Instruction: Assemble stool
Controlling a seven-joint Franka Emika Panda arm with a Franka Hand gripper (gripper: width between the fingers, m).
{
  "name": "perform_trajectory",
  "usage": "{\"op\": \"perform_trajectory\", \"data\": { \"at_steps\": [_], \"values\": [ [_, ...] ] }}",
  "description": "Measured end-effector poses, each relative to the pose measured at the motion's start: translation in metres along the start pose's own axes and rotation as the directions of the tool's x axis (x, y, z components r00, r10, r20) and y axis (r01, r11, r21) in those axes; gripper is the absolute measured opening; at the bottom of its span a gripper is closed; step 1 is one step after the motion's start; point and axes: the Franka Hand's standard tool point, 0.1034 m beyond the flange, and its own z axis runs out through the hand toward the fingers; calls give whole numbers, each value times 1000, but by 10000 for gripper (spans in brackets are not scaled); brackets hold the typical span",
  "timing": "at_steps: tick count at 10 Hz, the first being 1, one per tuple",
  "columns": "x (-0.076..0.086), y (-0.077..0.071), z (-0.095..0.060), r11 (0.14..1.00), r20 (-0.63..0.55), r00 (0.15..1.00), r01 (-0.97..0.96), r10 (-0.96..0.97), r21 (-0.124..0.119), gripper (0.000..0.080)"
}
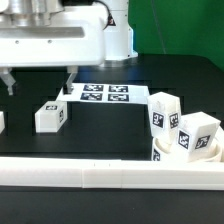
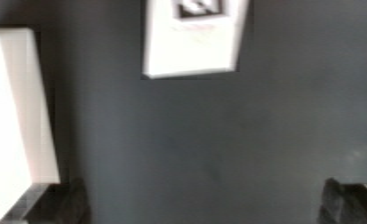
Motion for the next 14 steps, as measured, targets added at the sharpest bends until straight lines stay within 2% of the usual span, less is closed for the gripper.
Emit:
{"op": "perform_trajectory", "data": {
  "at_steps": [1,3,4,5,10,11,12,13,14],
  "values": [
    [1,-1,0,1000,-3,1000,2,-2,-1,648],
    [-8,-5,6,999,131,991,-26,21,31,648],
    [-11,4,22,998,175,983,-56,52,17,648],
    [-16,4,31,998,255,965,-65,58,16,648],
    [-21,-4,41,996,484,874,-78,46,48,648],
    [-27,-4,40,994,541,838,-105,73,29,648],
    [-28,1,42,991,586,801,-133,125,-30,648],
    [-36,4,43,984,660,732,-162,168,-72,648],
    [-36,6,42,983,709,685,-168,167,-69,648]
  ]
}}
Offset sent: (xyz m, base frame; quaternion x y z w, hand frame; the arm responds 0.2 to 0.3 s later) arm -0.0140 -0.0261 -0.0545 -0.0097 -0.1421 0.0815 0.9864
